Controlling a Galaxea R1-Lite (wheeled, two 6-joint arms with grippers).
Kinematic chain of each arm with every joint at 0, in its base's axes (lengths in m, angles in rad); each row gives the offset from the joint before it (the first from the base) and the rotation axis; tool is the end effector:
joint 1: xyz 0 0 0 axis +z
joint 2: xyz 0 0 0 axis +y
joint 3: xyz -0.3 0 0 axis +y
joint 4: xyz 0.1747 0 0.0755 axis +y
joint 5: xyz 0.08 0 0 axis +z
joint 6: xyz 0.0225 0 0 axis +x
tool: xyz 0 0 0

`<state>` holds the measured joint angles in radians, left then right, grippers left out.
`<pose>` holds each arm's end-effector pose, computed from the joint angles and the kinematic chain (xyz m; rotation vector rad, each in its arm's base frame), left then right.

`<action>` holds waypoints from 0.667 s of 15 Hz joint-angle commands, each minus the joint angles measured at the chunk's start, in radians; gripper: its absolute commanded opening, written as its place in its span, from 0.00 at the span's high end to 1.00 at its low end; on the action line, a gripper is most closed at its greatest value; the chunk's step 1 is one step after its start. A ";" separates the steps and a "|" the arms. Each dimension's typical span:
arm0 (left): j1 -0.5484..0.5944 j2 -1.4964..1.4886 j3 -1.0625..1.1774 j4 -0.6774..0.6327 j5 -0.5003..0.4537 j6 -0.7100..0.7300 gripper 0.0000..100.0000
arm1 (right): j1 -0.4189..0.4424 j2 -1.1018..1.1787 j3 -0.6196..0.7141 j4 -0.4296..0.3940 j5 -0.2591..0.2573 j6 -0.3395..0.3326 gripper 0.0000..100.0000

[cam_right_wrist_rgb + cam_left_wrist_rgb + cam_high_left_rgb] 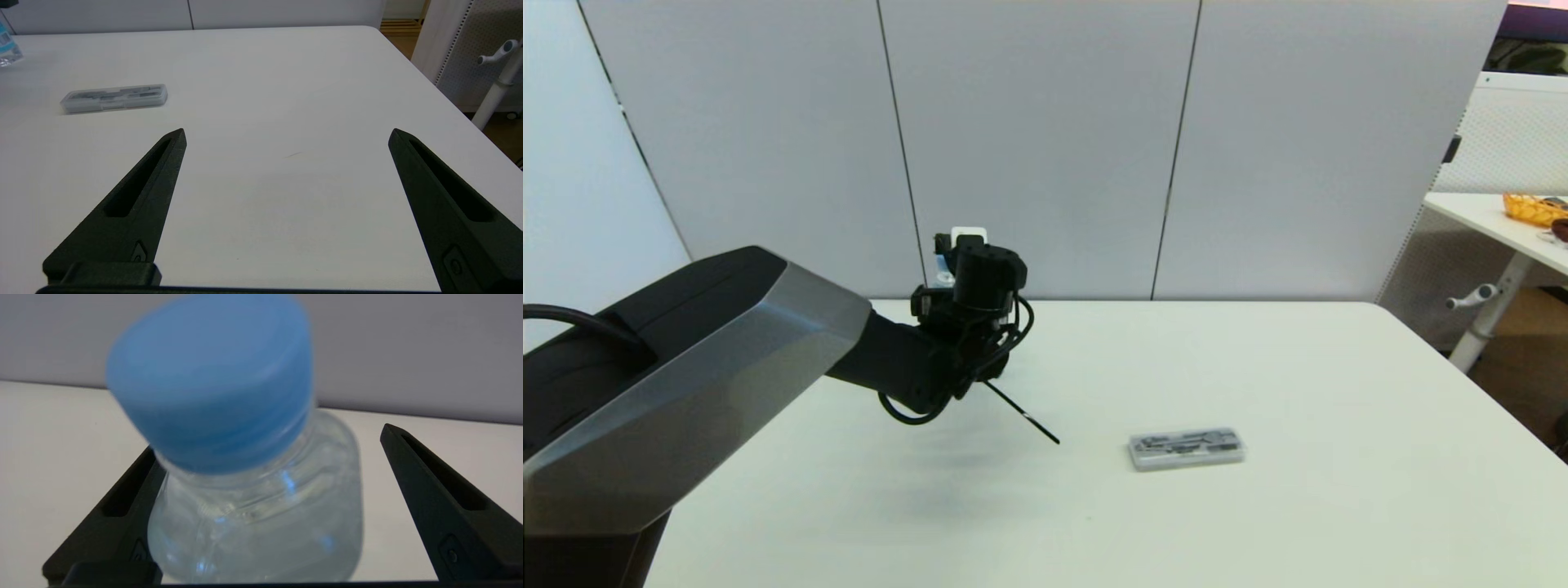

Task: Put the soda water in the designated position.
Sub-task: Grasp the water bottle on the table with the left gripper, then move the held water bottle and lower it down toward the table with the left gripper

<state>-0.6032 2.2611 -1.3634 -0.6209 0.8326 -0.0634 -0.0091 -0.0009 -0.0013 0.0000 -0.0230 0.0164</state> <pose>0.3804 -0.2419 0.1158 0.1196 0.2014 0.2343 -0.0230 -0.0003 0.0758 0.0164 -0.0025 -0.0321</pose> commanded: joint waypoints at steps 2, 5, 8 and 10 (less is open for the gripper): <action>0.003 -0.006 0.000 -0.046 0.005 0.024 1.00 | 0.000 -0.001 0.001 0.000 0.000 0.000 0.00; 0.003 -0.006 0.001 -0.046 0.005 0.025 1.00 | 0.000 -0.001 0.001 0.000 0.000 0.000 0.00; 0.005 -0.006 0.001 -0.045 0.005 0.024 1.00 | 0.000 -0.001 0.000 0.000 0.000 -0.001 0.00; 0.005 -0.006 0.001 -0.045 0.005 0.024 1.00 | 0.000 -0.001 0.000 0.000 0.000 -0.001 0.00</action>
<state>-0.5994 2.2577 -1.3623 -0.6619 0.8326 -0.0385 -0.0091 -0.0009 -0.0013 0.0000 -0.0226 0.0157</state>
